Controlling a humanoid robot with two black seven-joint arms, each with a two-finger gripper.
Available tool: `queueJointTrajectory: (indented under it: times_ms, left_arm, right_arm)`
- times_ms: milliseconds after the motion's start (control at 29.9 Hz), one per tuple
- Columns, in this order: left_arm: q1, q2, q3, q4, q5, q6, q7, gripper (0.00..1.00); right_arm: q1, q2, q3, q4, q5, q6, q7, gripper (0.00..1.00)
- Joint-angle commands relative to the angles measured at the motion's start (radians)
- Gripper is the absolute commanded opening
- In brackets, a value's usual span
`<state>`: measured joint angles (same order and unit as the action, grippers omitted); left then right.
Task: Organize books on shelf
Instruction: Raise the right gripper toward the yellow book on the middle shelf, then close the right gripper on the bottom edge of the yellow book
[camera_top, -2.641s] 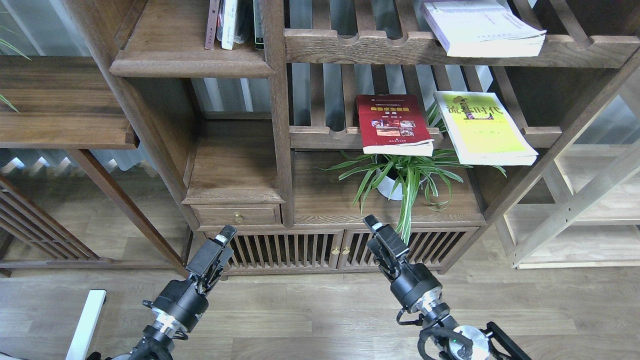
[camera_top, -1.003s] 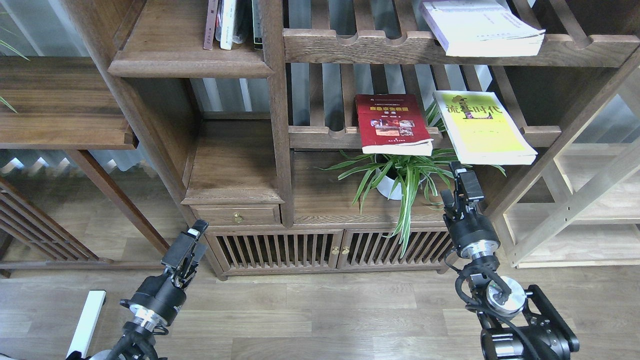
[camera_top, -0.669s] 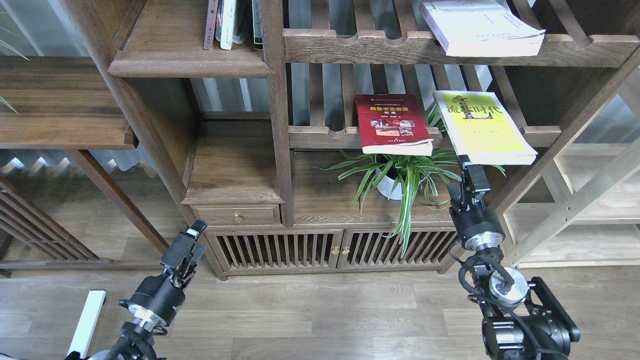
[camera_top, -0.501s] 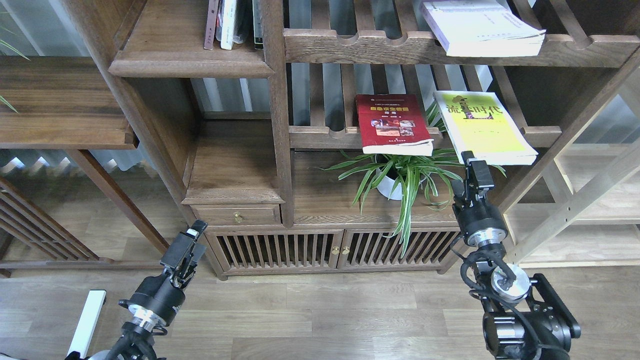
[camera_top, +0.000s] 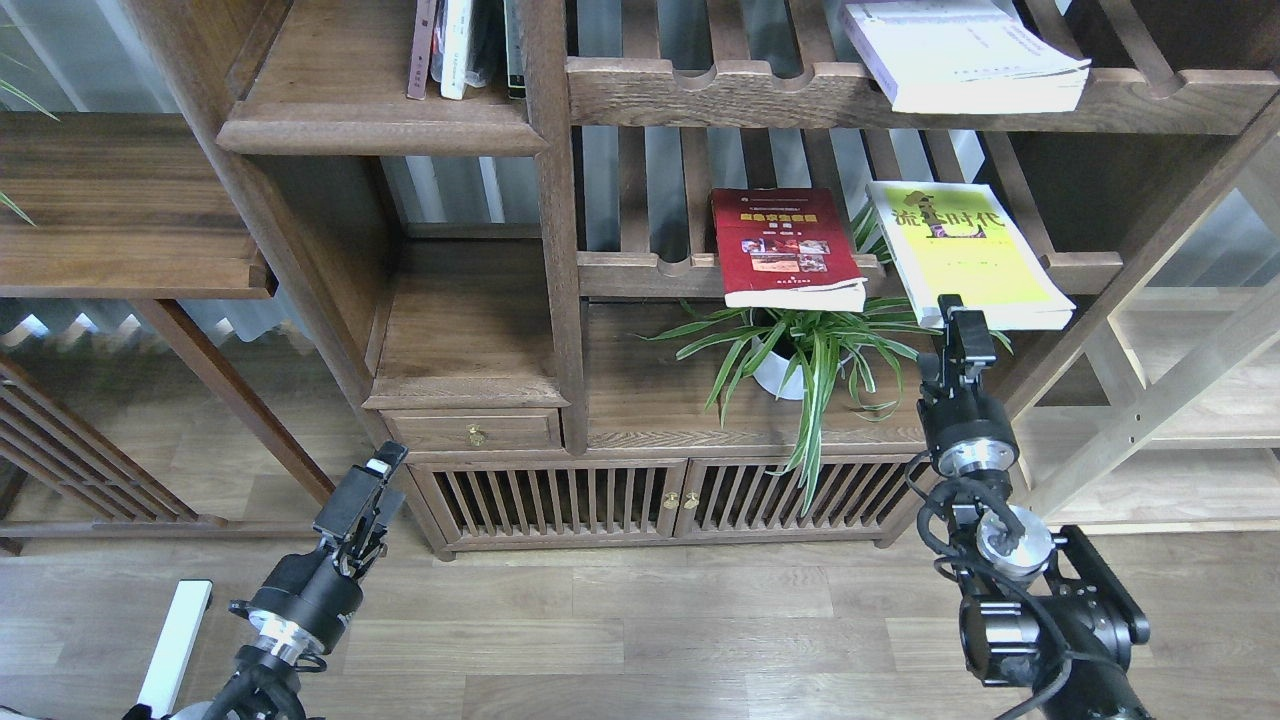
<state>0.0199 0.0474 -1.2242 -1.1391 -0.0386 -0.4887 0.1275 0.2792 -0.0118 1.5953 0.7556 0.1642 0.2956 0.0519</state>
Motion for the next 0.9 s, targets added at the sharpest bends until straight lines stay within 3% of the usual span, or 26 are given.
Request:
queueJointTrajectory:
  times_ms: [0, 602, 869]
  left_arm:
    - [0.000, 0.000, -0.001, 0.001, -0.003, 0.000, -0.002, 0.99]
    - [0.002, 0.011, 0.000, 0.001, -0.021, 0.000, 0.000, 0.99]
    - [0.021, 0.012, -0.001, -0.016, -0.023, 0.000, 0.000, 0.99]
  right_arm:
    - [0.009, -0.019, 0.000, -0.010, 0.000, -0.003, 0.009, 1.00]
    - [0.046, -0.047, -0.009, -0.032, 0.000, -0.064, 0.009, 1.00]
    - [0.087, -0.048, -0.008, -0.041, 0.000, -0.142, 0.009, 1.00]
